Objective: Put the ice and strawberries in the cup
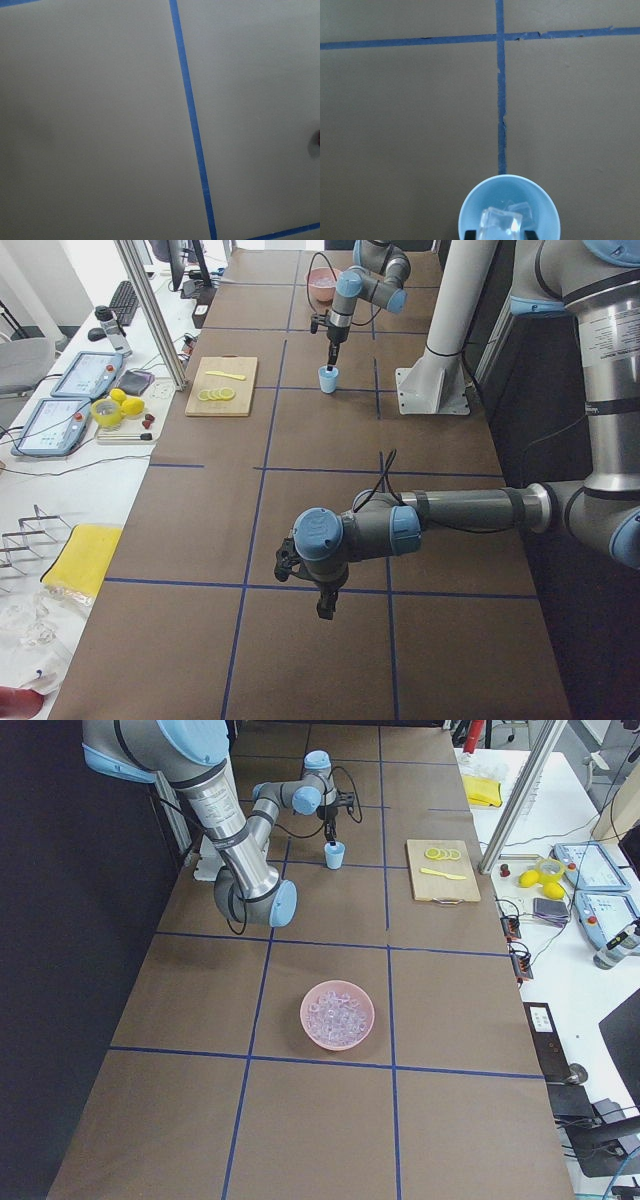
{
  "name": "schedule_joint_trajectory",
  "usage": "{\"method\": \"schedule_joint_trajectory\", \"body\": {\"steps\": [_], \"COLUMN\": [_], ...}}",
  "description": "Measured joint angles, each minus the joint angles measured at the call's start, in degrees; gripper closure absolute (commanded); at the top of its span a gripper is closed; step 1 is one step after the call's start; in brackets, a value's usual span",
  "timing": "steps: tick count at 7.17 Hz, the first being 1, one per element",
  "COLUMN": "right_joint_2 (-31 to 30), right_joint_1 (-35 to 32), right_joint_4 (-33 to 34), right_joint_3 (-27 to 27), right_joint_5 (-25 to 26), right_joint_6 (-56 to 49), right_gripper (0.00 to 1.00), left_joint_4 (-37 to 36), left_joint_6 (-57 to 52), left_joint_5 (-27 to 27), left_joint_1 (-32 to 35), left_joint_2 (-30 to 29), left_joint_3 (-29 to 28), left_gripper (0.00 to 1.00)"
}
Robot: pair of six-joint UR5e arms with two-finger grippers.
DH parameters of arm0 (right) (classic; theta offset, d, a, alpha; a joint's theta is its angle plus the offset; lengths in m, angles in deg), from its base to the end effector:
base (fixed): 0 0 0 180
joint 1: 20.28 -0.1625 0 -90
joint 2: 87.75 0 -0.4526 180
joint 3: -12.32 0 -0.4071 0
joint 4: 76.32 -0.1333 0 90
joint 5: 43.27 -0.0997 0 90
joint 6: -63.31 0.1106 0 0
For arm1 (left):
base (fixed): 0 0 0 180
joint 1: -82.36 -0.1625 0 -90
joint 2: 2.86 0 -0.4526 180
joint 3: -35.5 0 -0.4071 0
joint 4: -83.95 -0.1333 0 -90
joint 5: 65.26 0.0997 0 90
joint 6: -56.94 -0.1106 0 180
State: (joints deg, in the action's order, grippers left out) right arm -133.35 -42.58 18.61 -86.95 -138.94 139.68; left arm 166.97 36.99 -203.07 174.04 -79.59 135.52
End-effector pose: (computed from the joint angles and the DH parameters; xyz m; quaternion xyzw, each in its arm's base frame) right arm -0.6071 -0.3812 0.1555 0.0843 -0.4059 0.0484 0.9087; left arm -0.0627 -0.3858 0.7169 -0.0043 0.4117 0.1089 0.9048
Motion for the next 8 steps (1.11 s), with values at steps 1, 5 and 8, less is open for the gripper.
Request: {"method": "schedule_joint_trajectory", "body": {"steps": [1, 5, 8], "right_joint_2": [0.04, -1.95, -10.69], "right_joint_1": [0.02, -4.65, -18.01], "right_joint_4": [0.3, 0.6, 0.46], "right_joint_3": [-0.04, -3.59, -8.34], "right_joint_5": [0.14, -4.08, -15.22], "right_joint_6": [-0.01, -1.8, -17.71], "right_gripper": [0.01, 0.01, 0.01], "left_joint_4": [-0.01, 0.45, 1.12], "left_joint_6": [0.0, 0.24, 0.62], "left_joint_5": [0.0, 0.06, 0.05], "left_joint_1": [0.0, -0.06, -0.09], "left_joint_2": [0.0, -0.56, -1.81], "left_joint_3": [0.0, 0.94, 4.18], "left_gripper": [0.0, 0.0, 0.0]}}
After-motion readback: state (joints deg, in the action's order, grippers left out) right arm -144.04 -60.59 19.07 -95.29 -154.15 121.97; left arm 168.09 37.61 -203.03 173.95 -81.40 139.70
